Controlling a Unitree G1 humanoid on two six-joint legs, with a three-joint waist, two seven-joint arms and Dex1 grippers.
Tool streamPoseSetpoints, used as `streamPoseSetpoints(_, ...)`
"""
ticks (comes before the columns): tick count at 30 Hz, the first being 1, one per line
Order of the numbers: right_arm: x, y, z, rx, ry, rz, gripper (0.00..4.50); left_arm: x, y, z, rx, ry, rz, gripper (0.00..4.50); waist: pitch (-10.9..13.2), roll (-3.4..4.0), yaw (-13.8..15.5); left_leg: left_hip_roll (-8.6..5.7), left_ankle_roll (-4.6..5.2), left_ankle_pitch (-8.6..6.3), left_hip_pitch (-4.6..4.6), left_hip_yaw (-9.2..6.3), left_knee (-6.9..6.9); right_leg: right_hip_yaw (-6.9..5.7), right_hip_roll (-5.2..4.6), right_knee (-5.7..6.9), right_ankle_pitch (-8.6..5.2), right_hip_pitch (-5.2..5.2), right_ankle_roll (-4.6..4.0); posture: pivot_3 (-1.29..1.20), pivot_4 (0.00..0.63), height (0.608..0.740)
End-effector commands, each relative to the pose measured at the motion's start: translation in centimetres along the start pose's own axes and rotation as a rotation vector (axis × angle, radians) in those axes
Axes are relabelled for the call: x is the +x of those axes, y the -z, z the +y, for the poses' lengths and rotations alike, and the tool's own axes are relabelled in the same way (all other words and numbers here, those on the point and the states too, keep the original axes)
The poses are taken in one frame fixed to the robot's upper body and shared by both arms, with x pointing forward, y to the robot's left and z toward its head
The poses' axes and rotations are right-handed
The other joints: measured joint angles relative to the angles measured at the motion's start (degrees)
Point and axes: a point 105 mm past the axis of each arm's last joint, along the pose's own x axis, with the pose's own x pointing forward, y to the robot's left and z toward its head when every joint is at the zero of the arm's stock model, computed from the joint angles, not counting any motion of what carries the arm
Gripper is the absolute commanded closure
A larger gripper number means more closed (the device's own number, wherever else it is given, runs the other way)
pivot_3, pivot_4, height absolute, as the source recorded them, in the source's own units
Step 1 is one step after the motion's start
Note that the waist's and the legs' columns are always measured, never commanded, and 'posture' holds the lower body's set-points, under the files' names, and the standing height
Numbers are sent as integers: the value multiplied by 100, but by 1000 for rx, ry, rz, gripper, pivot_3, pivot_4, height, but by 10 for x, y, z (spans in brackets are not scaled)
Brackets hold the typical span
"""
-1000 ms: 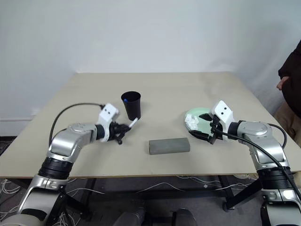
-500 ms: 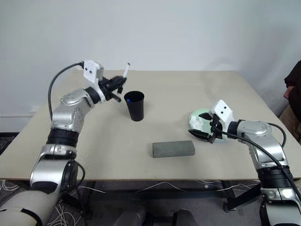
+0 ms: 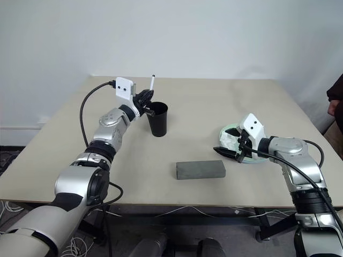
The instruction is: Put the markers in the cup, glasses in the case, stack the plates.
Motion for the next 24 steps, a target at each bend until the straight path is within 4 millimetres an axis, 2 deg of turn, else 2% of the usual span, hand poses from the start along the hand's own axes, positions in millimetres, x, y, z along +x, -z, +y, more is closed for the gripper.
streamPoseSetpoints(1,-5,-15,-6,-41,28,-44,0,8,-22,-7,19,18,-68,4432,0,0,1,0,0,0,1,0,1,-1,0,1,0,0,0,0,0,731)
streamPoseSetpoints(10,-4,-14,-6,-39,30,-44,0,5,-4,-10,18,36,-19,4432,0,0,0,1,5,2,1,-2,15,-7,1,2,6,8,10,0,0,731)
streamPoseSetpoints(13,-3,-15,-6,-39,29,-46,0,4,1,-10,34,25,-7,3647,0,0,0,1,5,3,1,-2,17,-7,1,3,7,9,11,0,0,731)
streamPoseSetpoints(21,-3,-15,-6,-38,29,-49,0,1,3,-4,70,-14,-14,997,0,0,0,0,5,3,2,-2,20,-6,1,3,9,10,12,0,0,731)
streamPoseSetpoints(24,-3,-15,-6,-37,30,-48,0,0,0,-2,68,-15,-24,997,0,0,1,1,5,3,2,-2,20,-6,1,5,9,10,12,0,0,731)
